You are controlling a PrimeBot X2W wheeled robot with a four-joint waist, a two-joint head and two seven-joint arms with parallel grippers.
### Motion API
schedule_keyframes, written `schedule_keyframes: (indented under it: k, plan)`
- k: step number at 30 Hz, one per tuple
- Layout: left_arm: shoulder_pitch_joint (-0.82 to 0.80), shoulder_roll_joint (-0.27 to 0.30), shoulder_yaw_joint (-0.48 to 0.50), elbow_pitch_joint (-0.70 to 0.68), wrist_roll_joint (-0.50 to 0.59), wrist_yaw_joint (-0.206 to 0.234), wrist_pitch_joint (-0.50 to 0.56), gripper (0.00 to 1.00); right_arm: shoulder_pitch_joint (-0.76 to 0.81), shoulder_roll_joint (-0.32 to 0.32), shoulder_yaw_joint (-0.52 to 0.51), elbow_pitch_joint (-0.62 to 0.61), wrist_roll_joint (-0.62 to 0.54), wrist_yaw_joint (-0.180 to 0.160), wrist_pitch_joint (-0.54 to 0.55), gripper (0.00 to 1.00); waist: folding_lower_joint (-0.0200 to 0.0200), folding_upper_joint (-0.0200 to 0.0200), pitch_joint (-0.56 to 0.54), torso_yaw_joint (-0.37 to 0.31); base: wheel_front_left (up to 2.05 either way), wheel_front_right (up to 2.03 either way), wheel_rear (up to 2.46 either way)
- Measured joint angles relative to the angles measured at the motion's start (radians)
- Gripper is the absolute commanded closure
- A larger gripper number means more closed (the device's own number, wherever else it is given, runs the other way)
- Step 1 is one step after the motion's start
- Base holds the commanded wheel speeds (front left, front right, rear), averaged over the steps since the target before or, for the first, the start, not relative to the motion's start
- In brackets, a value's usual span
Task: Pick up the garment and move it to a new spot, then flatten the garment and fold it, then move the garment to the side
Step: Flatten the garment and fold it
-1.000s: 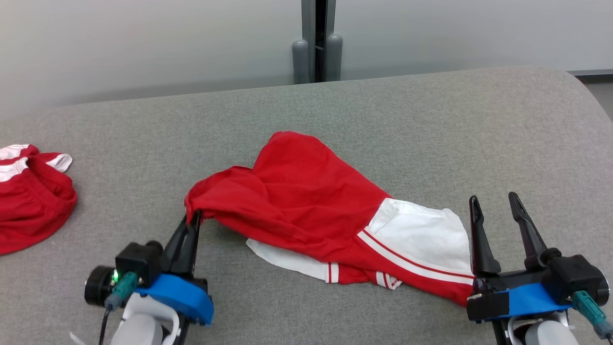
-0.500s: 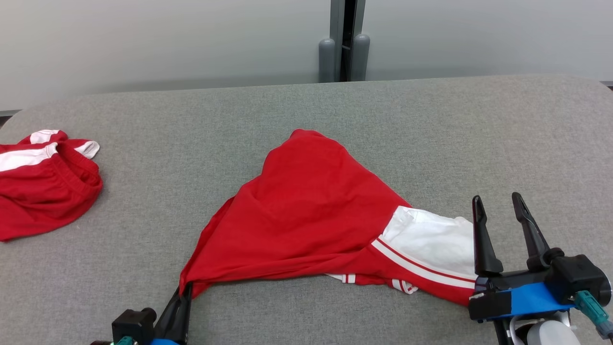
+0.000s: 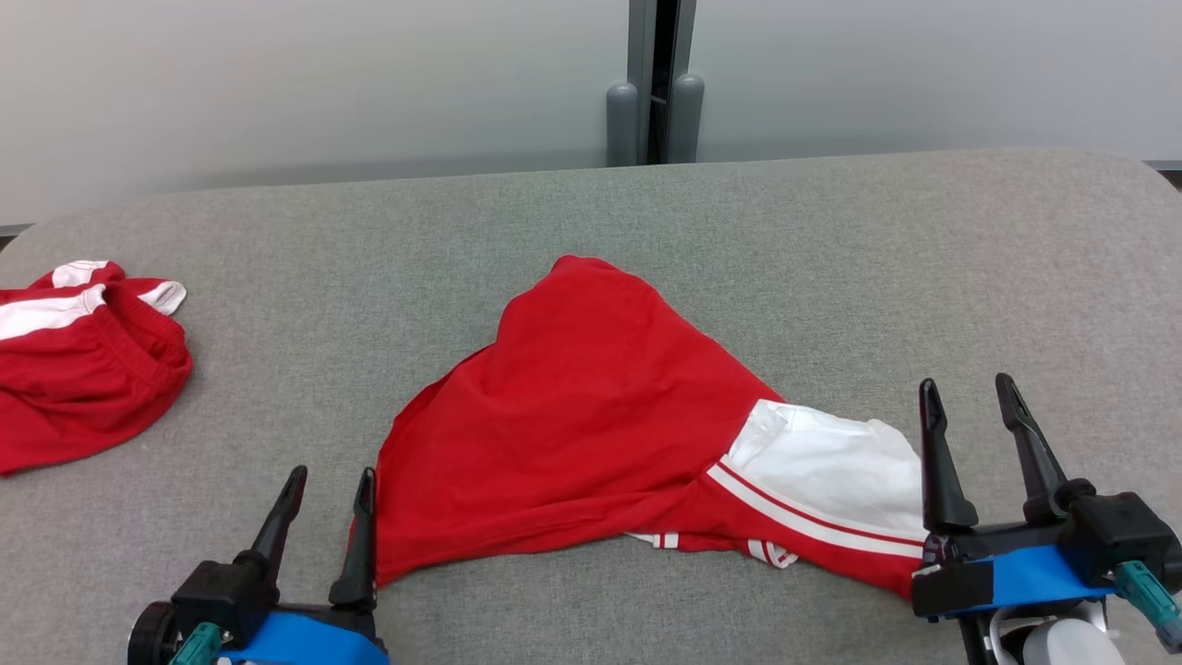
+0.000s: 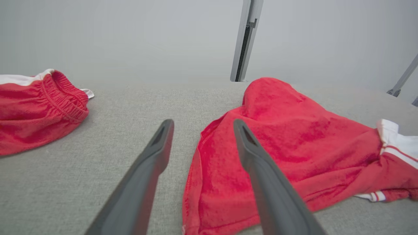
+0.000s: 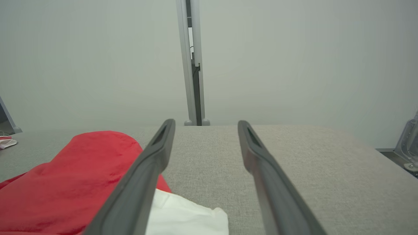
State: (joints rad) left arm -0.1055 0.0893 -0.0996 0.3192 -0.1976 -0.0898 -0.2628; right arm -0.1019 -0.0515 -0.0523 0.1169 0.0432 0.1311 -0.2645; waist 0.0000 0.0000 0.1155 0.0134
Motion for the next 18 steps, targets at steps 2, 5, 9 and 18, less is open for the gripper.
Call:
schedule_keyframes:
  k: [2,5,9,18]
  plan:
    - [-0.001,-0.007,0.013,-0.029,0.007,0.000,0.000,0.00,0.000,0.000,-0.008,0.001,0.000,0.000,0.000,0.00,0.0000,0.0000,-0.002,-0.004,0.00,0.00,0.00]
    - [-0.019,-0.017,0.026,-0.050,0.017,-0.001,0.000,0.00,0.000,0.000,-0.018,0.006,-0.001,0.000,0.000,0.00,0.0001,0.0000,-0.006,-0.013,0.00,0.00,0.00]
    - [-0.061,-0.028,0.034,-0.063,0.029,0.000,0.000,0.00,0.000,0.000,-0.023,0.016,-0.006,0.000,0.000,0.00,0.0000,0.0000,-0.010,-0.030,0.00,0.00,0.00]
    - [-0.127,-0.037,0.091,-0.052,0.047,0.012,0.000,0.00,0.003,0.000,-0.034,0.056,-0.013,0.000,0.000,0.00,0.0001,0.0000,-0.004,-0.053,0.00,0.00,0.00]
